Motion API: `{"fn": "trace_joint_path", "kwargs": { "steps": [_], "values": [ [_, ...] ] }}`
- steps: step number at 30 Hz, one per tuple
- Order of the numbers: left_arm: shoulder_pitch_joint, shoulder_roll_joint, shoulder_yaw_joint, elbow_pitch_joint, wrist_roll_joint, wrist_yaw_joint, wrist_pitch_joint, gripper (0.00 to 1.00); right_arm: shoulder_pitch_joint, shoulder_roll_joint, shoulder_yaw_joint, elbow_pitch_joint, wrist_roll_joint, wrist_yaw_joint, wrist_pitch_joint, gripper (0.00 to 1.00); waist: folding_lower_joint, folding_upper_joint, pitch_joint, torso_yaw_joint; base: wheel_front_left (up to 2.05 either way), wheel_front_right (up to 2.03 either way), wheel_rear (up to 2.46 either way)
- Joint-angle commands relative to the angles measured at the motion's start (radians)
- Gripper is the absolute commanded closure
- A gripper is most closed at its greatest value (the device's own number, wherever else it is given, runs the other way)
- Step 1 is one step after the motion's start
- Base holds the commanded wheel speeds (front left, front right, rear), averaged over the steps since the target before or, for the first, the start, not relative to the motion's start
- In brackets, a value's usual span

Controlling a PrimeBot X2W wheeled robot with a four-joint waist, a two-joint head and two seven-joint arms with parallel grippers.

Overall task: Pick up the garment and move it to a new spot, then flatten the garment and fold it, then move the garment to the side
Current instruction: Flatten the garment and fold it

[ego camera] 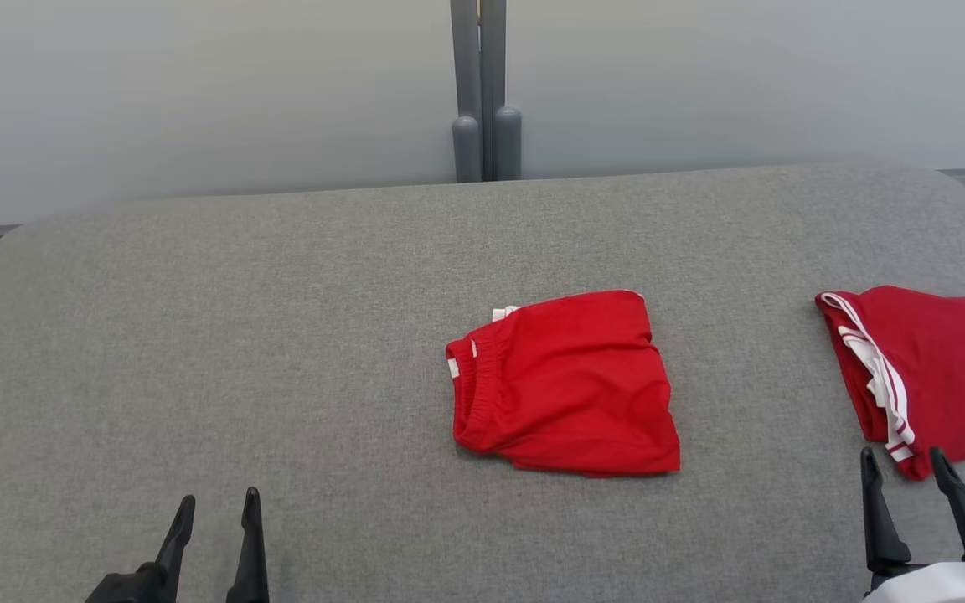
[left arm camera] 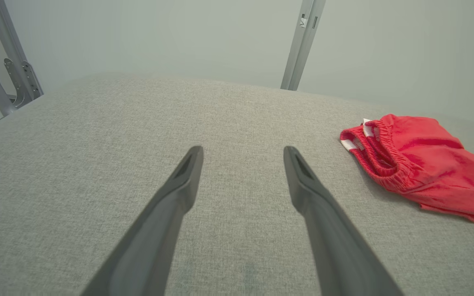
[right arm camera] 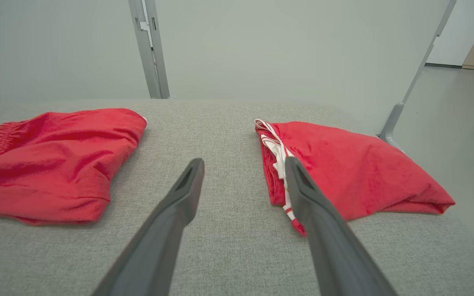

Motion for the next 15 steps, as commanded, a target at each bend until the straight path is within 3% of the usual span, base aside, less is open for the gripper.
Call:
{"fn": "trace_joint_path", "kwargs": {
  "steps": [1, 15],
  "values": [
    [0.012, 0.004, 0.004, 0.001, 0.003, -0.003, -0.002, 0.0, 0.007, -0.002, 0.007, 0.004, -0.002, -0.002, -0.003, 0.0, 0.0, -0.0001, -0.001, 0.003, 0.0, 0.0, 0.0],
    [-0.002, -0.004, 0.004, -0.005, -0.005, -0.003, -0.002, 0.0, -0.018, -0.013, 0.036, 0.002, 0.009, -0.002, -0.003, 0.0, 0.0, -0.0001, 0.0, 0.024, 0.0, 0.0, 0.0]
  ]
}}
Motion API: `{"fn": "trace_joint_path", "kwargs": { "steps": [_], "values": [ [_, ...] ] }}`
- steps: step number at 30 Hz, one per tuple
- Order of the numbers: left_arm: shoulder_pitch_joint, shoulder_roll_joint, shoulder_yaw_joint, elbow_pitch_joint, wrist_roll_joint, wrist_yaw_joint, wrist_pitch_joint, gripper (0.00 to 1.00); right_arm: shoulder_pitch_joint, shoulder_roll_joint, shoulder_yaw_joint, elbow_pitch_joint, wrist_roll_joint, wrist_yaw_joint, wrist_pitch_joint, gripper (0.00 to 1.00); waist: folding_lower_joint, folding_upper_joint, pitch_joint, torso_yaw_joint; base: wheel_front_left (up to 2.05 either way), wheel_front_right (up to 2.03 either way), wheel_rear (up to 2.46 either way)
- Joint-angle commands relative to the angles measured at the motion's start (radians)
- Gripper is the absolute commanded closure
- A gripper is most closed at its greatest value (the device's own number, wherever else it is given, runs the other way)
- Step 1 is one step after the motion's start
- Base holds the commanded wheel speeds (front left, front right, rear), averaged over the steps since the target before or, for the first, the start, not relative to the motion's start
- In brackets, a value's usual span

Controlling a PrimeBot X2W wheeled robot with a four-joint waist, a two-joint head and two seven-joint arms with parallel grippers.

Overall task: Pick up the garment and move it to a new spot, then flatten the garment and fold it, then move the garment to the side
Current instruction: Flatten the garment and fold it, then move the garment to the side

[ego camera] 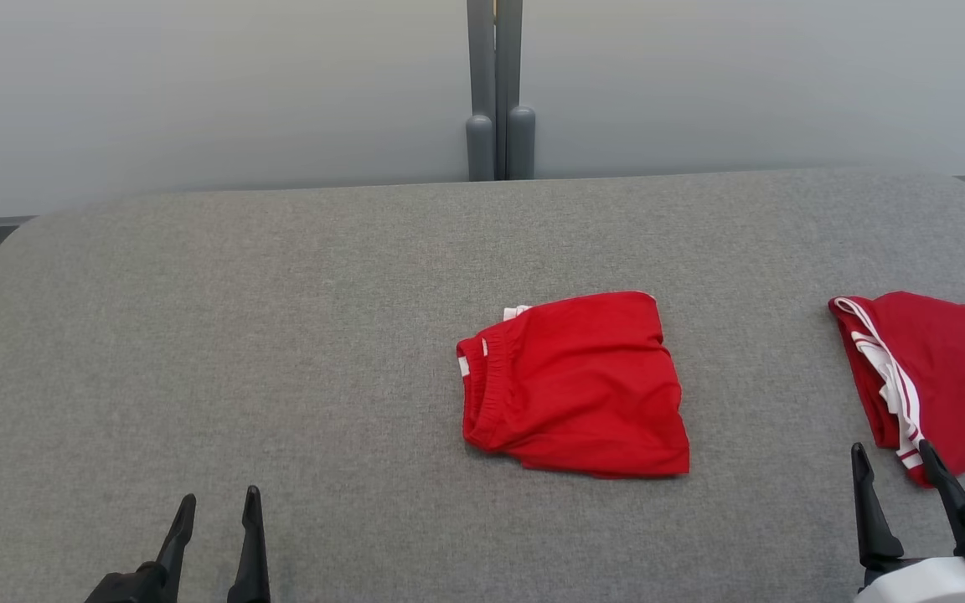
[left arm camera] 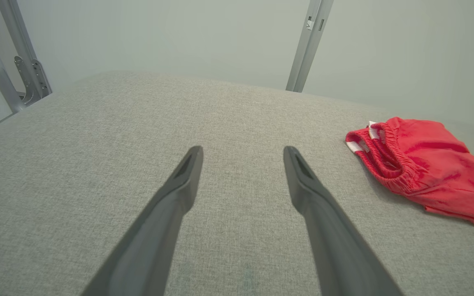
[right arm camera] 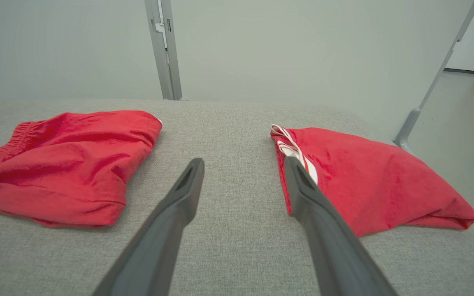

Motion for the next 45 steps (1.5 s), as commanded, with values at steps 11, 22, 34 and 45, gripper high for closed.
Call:
{"fn": "trace_joint_path", "kwargs": {
  "steps": [11, 22, 34, 45],
  "values": [
    [0.003, -0.003, 0.005, -0.014, 0.002, -0.003, -0.002, 0.0, -0.029, -0.002, 0.013, -0.032, 0.014, -0.002, -0.002, 0.0, 0.0, 0.0, -0.001, 0.003, 0.0, 0.0, 0.0],
    [-0.01, -0.006, -0.011, -0.035, -0.005, -0.003, -0.002, 0.0, -0.227, -0.069, 0.153, 0.034, 0.158, -0.002, 0.272, 0.0, 0.0, 0.0, 0.032, 0.003, 0.0, 0.0, 0.0],
    [-0.106, -0.009, -0.076, -0.023, -0.019, -0.003, -0.002, 0.0, -0.569, -0.076, 0.251, 0.183, 0.296, -0.001, 0.868, 0.0, 0.0, 0.0, 0.145, 0.062, 0.0, 0.0, 0.0],
    [-0.156, -0.011, -0.101, -0.027, -0.026, -0.003, -0.002, 0.0, -0.674, -0.036, 0.239, 0.355, 0.309, -0.001, 0.966, 0.0, 0.0, 0.0, 0.209, 0.119, 0.0, 0.0, 0.0]
  ]
}}
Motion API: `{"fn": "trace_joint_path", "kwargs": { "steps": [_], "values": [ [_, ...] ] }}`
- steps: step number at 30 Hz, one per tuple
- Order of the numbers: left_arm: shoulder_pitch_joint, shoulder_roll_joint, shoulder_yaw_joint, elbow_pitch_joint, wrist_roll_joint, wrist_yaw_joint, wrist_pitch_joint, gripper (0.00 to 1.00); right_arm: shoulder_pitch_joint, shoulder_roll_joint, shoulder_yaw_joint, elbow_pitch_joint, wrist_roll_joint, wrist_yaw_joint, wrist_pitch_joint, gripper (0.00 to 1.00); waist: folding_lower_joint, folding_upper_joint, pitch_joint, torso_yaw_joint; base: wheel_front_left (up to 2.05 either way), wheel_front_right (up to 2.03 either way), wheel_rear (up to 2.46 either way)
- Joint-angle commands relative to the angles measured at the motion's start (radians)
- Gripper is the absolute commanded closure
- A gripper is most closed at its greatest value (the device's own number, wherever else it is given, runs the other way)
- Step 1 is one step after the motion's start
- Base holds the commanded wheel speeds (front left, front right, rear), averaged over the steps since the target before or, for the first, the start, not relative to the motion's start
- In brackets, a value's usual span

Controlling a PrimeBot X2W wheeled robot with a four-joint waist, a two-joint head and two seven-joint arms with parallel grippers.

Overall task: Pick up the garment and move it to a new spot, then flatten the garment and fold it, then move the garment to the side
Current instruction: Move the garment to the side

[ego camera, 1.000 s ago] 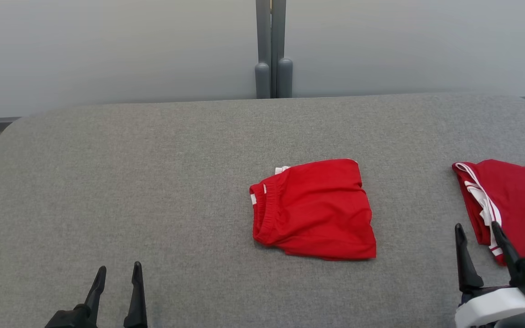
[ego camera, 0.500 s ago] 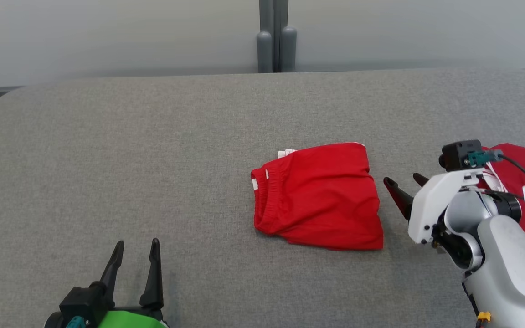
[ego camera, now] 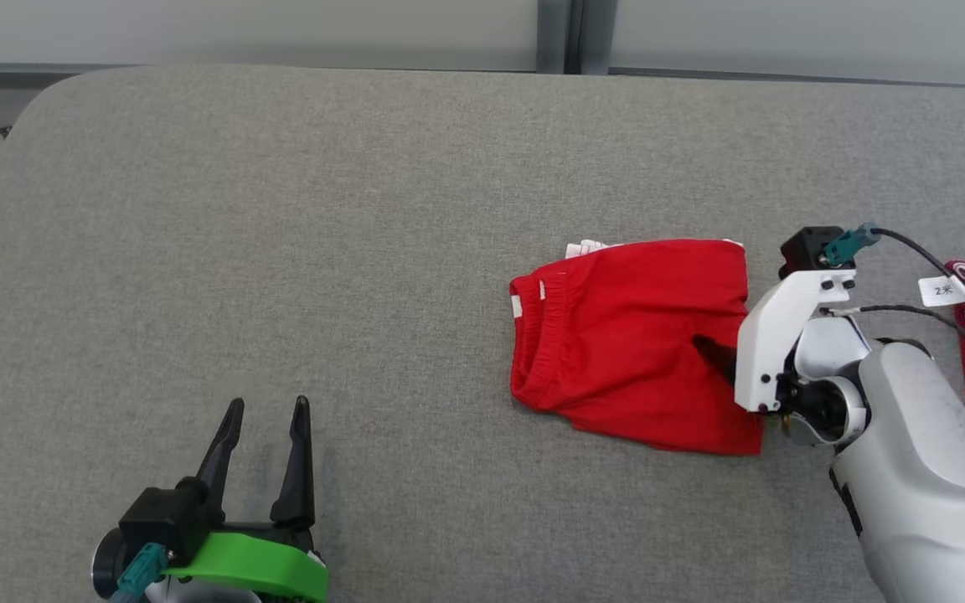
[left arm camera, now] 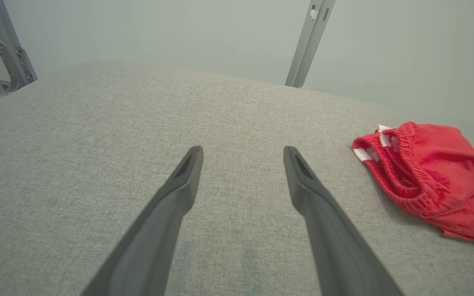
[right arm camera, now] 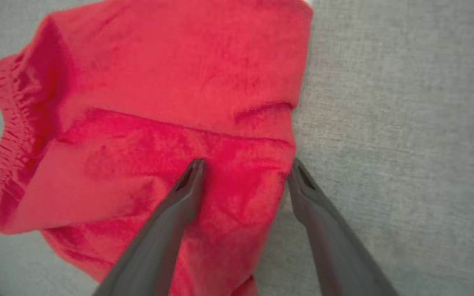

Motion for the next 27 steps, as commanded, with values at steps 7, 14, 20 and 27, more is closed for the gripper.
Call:
{"fn": "trace_joint_path", "kwargs": {
  "steps": [7, 14, 20, 27],
  "values": [
    [-0.022, 0.0, 0.013, -0.015, 0.005, -0.003, -0.002, 0.0, -0.009, 0.043, 0.024, 0.063, 0.05, 0.0, -0.047, 1.0, 0.0, 0.0, 0.022, -0.005, 0.0, 0.0, 0.0],
    [-0.009, 0.0, 0.021, -0.027, 0.018, -0.003, -0.002, 0.0, -0.014, 0.029, 0.048, 0.059, 0.106, 0.0, -0.096, 1.0, 0.0, 0.0, 0.007, -0.096, 0.0, 0.0, 0.0],
    [-0.001, 0.006, 0.029, -0.042, 0.025, -0.003, -0.002, 0.0, -0.013, -0.001, 0.09, 0.035, 0.133, 0.0, -0.126, 1.0, 0.0, 0.0, -0.005, -0.22, 0.0, 0.0, 0.0],
    [-0.007, 0.006, 0.02, -0.057, 0.025, -0.003, -0.002, 0.0, -0.025, -0.06, 0.164, -0.045, 0.135, 0.0, -0.142, 1.0, 0.0, 0.0, 0.003, -0.338, 0.0, 0.0, 0.0]
  ]
}}
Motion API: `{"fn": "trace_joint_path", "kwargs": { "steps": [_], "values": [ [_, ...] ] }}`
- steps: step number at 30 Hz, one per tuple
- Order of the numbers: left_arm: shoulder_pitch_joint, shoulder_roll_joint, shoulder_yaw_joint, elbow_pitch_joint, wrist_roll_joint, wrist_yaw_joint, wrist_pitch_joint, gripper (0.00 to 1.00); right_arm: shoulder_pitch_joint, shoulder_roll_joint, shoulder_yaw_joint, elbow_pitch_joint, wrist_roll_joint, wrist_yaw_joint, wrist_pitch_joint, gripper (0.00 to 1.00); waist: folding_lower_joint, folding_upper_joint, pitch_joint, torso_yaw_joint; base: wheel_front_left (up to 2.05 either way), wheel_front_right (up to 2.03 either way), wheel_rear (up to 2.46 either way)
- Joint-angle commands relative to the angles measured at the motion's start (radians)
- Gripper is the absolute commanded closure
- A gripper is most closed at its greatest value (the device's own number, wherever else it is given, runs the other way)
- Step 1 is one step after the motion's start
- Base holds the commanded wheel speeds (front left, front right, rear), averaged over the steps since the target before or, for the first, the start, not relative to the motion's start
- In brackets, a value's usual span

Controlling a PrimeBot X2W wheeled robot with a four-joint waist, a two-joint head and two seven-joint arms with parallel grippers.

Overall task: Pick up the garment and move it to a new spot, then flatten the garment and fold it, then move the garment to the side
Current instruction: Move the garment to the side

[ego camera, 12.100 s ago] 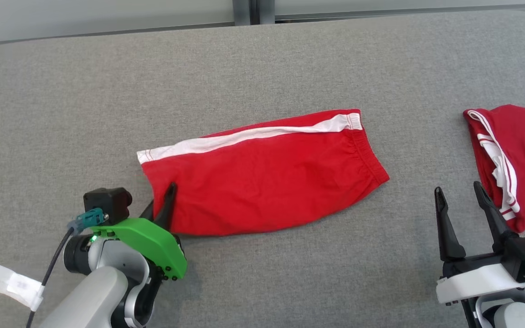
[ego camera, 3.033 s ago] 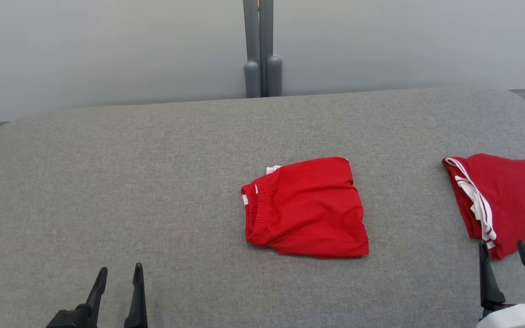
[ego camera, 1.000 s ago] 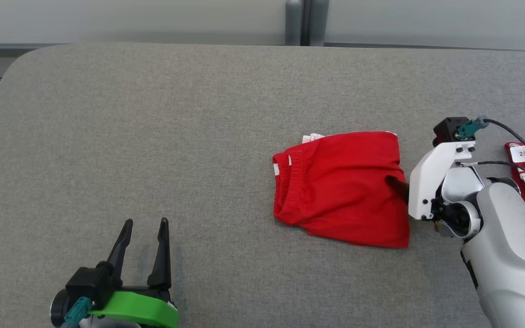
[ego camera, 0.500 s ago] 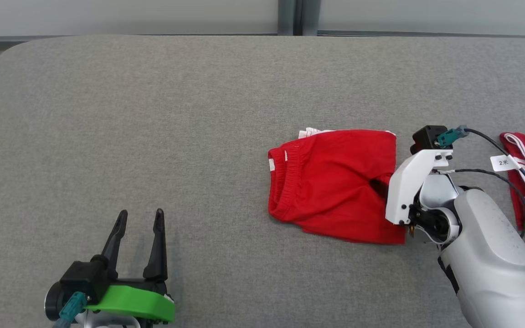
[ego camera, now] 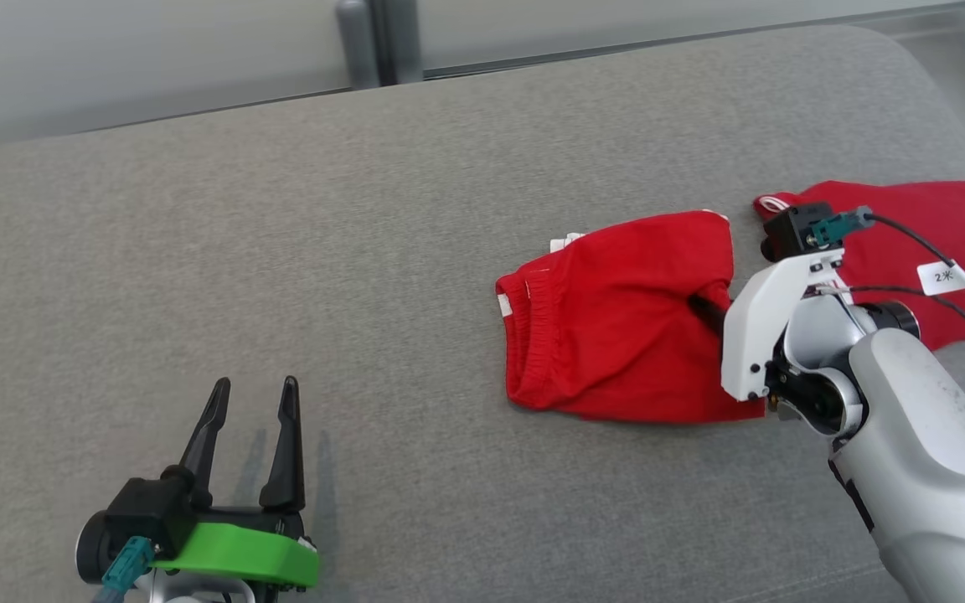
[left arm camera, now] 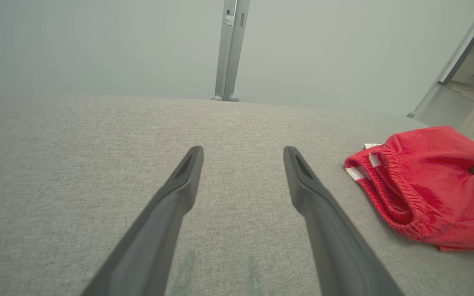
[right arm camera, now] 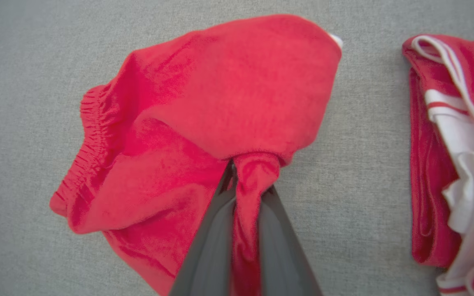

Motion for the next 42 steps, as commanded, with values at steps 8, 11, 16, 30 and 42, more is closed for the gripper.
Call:
{"fn": "trace_joint_path", "kwargs": {
  "steps": [8, 11, 16, 30, 42],
  "values": [
    [-0.02, 0.018, 0.007, -0.019, 0.006, -0.003, -0.002, 0.0, -0.05, -0.086, 0.068, -0.176, 0.051, 0.0, 0.049, 1.0, 0.0, 0.0, 0.034, -0.177, 0.0, 0.0, 0.0],
    [-0.025, 0.02, 0.005, -0.023, 0.008, -0.003, -0.002, 0.0, -0.065, -0.129, 0.052, -0.22, 0.059, 0.0, 0.084, 1.0, 0.0, 0.0, 0.048, -0.189, 0.0, 0.0, 0.0],
    [-0.034, 0.024, -0.005, -0.023, 0.006, -0.003, -0.002, 0.0, -0.099, -0.175, -0.005, -0.232, 0.042, 0.0, 0.138, 1.0, 0.0, 0.0, 0.072, -0.186, 0.0, 0.0, 0.0],
    [-0.076, 0.034, -0.024, -0.006, 0.0, -0.003, -0.002, 0.0, -0.169, -0.304, -0.137, -0.038, -0.075, 0.0, 0.148, 1.0, 0.0, 0.0, 0.129, -0.099, 0.0, 0.0, 0.0],
    [-0.085, 0.036, -0.025, -0.002, -0.004, -0.003, -0.002, 0.0, -0.161, -0.289, -0.169, 0.199, -0.258, -0.001, -0.181, 0.0, 0.0, 0.0, 0.136, -0.064, 0.0, 0.0, 0.0]
  ]
}}
